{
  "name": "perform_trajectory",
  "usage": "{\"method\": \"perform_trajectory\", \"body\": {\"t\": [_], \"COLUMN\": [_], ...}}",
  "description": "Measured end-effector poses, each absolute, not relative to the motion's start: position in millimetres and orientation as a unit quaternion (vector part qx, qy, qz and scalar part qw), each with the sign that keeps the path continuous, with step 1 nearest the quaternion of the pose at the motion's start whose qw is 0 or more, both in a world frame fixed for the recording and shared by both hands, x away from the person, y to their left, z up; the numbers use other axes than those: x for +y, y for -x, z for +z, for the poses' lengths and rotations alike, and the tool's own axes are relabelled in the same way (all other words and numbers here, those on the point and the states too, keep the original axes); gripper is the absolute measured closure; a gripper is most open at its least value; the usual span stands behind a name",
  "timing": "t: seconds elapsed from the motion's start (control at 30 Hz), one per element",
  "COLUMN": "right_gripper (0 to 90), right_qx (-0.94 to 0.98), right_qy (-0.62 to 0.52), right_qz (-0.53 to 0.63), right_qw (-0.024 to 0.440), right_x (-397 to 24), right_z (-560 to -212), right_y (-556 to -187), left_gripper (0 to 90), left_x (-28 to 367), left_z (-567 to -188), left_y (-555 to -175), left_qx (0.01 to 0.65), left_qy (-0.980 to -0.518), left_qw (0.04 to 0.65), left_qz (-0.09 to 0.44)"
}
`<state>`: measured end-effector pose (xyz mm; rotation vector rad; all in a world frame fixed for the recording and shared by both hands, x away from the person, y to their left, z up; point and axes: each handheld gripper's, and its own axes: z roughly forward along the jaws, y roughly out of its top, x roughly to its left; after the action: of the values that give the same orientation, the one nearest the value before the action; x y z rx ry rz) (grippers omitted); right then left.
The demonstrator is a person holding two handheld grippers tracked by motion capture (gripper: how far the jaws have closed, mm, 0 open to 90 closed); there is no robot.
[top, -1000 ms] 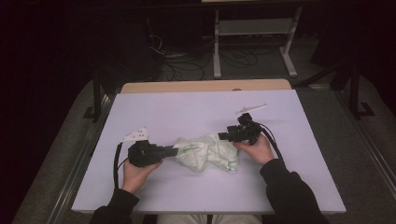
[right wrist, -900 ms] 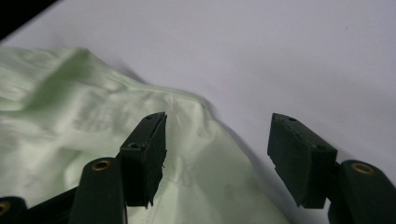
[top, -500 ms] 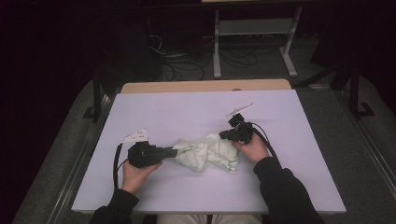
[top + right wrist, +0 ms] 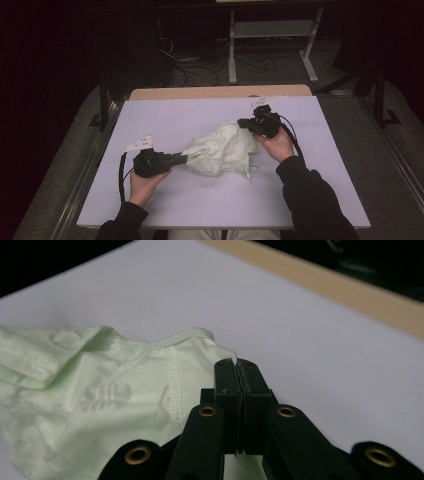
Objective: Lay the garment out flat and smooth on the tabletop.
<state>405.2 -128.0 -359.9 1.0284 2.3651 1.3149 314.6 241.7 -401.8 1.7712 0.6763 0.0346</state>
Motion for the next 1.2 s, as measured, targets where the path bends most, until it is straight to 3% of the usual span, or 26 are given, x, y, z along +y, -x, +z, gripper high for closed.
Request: {"method": "perform_trajectory", "body": {"t": [0.17,0.3,0.77,1.03,1.2], "right_gripper": [87.3,87.3,87.3,87.3,87.2], "right_qx": [0.797,0.793,0.804,0.802,0.801], "right_qy": [-0.338,-0.329,-0.313,-0.319,-0.322], "right_qz": [0.477,0.492,0.501,0.502,0.501], "right_qw": [0.155,0.146,0.070,0.055,0.051], "right_x": [-134,-138,-144,-153,-154], "right_z": [-332,-328,-387,-398,-403], "right_y": [-398,-389,-324,-313,-310], "left_gripper": [77.3,72.3,61.1,53.2,50.2], "left_x": [242,242,241,239,218], "left_z": [-405,-410,-423,-413,-399], "left_y": [-317,-318,-313,-313,-312], "left_qx": [0.292,0.295,0.324,0.333,0.319], "left_qy": [-0.757,-0.764,-0.796,-0.789,-0.799], "left_qw": [0.584,0.574,0.512,0.516,0.508], "left_qz": [0.013,0.004,-0.020,0.008,0.029]}}
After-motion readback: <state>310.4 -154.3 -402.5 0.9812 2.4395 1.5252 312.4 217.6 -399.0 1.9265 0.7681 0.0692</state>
